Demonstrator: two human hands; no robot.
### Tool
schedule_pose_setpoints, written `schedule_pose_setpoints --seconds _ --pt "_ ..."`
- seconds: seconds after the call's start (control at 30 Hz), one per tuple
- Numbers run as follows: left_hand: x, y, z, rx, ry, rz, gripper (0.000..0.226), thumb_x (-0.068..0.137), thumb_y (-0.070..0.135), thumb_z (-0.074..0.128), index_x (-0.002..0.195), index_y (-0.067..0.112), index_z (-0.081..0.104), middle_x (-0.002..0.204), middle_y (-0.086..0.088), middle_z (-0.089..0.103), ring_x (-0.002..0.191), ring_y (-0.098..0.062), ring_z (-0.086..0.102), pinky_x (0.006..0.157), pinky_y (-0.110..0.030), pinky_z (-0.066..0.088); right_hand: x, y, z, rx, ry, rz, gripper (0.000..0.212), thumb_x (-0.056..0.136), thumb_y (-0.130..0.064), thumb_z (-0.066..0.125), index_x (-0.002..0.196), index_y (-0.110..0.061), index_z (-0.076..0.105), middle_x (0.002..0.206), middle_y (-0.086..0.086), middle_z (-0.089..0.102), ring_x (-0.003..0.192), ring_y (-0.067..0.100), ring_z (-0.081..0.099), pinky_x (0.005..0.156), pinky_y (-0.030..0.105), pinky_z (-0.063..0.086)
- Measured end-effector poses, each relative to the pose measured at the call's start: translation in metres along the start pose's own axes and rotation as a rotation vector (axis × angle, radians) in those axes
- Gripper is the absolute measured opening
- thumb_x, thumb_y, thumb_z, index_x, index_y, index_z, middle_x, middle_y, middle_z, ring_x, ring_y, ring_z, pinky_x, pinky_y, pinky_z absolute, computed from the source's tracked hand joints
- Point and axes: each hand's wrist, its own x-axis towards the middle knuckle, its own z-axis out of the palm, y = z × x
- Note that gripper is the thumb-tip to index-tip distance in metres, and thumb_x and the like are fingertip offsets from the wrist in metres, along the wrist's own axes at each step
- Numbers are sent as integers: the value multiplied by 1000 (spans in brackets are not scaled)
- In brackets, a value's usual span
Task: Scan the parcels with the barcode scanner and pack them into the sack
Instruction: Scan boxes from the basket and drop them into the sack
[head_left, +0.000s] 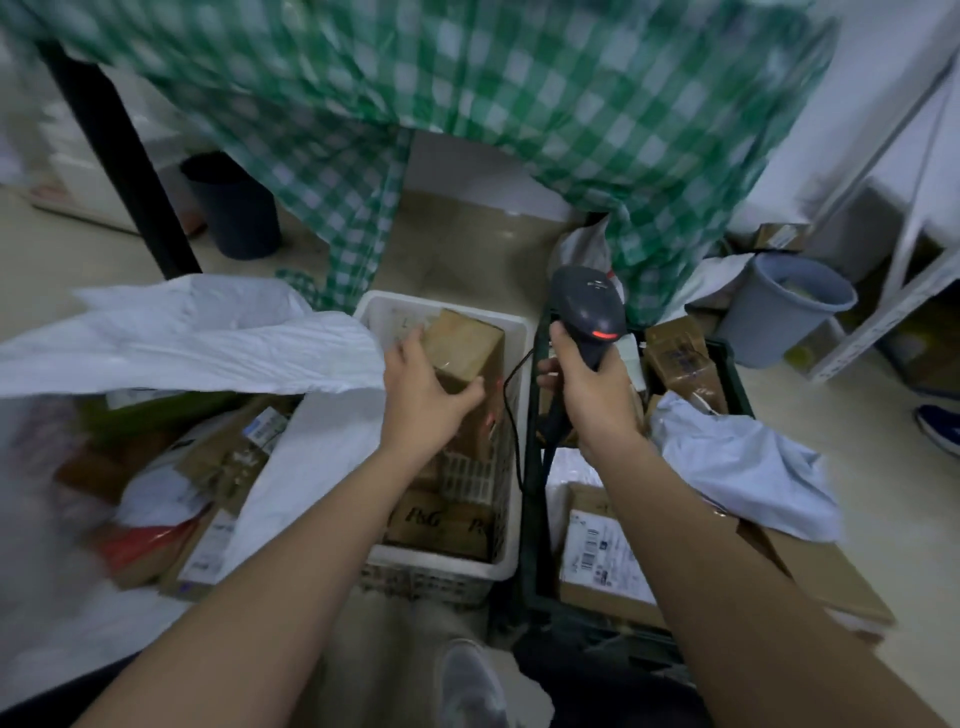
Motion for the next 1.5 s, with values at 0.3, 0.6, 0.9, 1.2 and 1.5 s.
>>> schedule_pose_setpoints --seconds 0.3,0.6,0.9,1.2,1.5 --pt "-60 18 -108 164 -179 236 108 68 34 85 150 17 17 137 0 22 130 -15 30 111 -25 28 -75 -15 22 14 -108 16 22 83 -33 74 96 -17 65 83 -5 68 85 14 62 82 33 48" --pt "-77 -20 -110 314 -350 325 107 64 35 88 147 16 23 135 -4 23 129 -18 26 112 -27 27 -77 7 33 -104 -214 210 25 76 -35 81 92 -20 68 89 -1 70 85 13 65 76 29 54" --pt "-104 -63 -86 202 -529 166 95 65 28 87 139 27 26 131 1 22 126 -15 31 104 -26 37 -79 45 23 -344 -366 346 38 76 -39 80 96 -9 69 89 9 70 79 19 67 68 29 56" --pt "-116 -81 -75 74 -398 -402 65 77 67 62 119 19 50 120 -1 54 107 -15 54 89 -31 47 -97 56 28 -387 -647 407 35 83 -40 72 106 -16 63 95 18 72 81 21 71 62 20 55" --pt "-124 -95 -62 -157 -591 -626 122 35 56 88 139 15 37 124 -1 60 110 -19 61 95 -37 53 -86 65 27 -368 -560 349 34 84 -36 73 102 -8 68 88 13 72 76 19 68 62 23 56"
